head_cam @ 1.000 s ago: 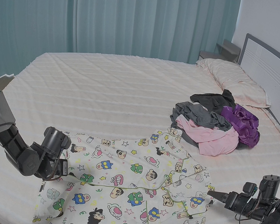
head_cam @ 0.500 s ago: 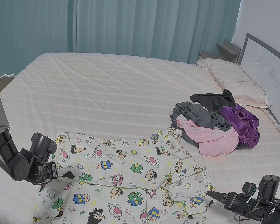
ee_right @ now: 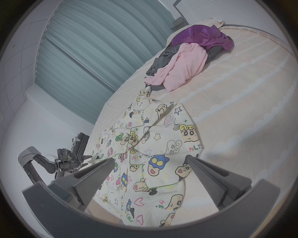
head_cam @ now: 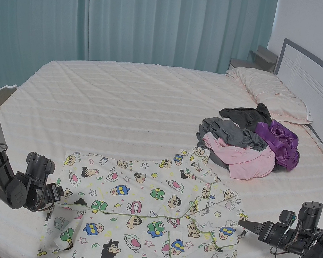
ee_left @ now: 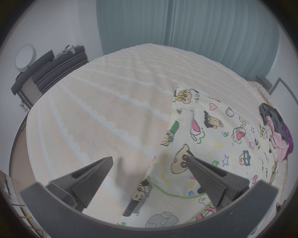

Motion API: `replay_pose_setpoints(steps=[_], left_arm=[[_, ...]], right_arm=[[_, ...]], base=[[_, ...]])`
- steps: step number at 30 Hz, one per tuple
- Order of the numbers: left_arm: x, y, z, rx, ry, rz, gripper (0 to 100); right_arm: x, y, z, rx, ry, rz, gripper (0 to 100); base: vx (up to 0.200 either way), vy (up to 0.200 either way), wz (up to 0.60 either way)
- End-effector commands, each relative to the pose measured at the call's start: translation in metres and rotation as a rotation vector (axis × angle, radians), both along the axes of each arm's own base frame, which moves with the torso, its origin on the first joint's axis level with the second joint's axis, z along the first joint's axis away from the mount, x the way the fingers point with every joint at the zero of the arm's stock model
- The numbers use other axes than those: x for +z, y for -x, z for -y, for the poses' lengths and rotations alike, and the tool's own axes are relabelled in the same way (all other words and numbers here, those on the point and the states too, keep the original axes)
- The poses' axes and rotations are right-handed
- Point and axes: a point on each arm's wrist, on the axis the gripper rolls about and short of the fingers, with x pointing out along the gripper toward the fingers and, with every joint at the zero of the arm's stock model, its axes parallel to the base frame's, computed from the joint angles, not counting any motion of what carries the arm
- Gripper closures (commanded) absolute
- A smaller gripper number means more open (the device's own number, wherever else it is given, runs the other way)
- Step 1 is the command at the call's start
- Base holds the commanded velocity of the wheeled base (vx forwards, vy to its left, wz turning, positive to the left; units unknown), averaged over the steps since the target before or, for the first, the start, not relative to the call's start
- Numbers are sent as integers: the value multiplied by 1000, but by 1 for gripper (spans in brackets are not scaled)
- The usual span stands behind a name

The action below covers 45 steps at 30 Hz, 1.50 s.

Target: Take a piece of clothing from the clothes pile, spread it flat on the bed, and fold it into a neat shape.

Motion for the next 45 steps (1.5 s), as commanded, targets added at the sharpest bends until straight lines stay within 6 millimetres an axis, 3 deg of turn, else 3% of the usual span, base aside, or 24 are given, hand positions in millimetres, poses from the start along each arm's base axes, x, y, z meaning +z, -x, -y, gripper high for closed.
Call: replay_pose_setpoints(steps=[1,7,11,16,18,22,26,30,45], left_arm=[[2,-2,-12,30,29,11,0],[38,-24,-26,68,111,195,0],[60,-51,-25,10,259,302,0],[57,-90,-25,-39,307,308,0],[49,-114,-30,-38,316,277,0],[48,-139,-39,-106,384,264,0],[35,-145,-53,-236,379,232,0],[20,-149,-62,-257,348,204,0],[5,-165,-68,-292,352,214,0]], right_arm=[[-1,4,0,1,2,-15,0],[-1,4,0,1,2,-15,0],[-1,4,0,1,2,-15,0],[-1,4,0,1,2,-15,0],[-2,4,0,2,1,-17,0],[-1,4,0,2,2,-16,0],[-2,4,-1,6,3,-18,0],[-3,5,-4,8,14,-34,0],[-3,6,-5,13,15,-35,0]], base=[[0,0,0],[0,0,0],[0,0,0],[0,0,0],[0,0,0],[0,0,0],[0,0,0],[0,0,0],[0,0,0]])
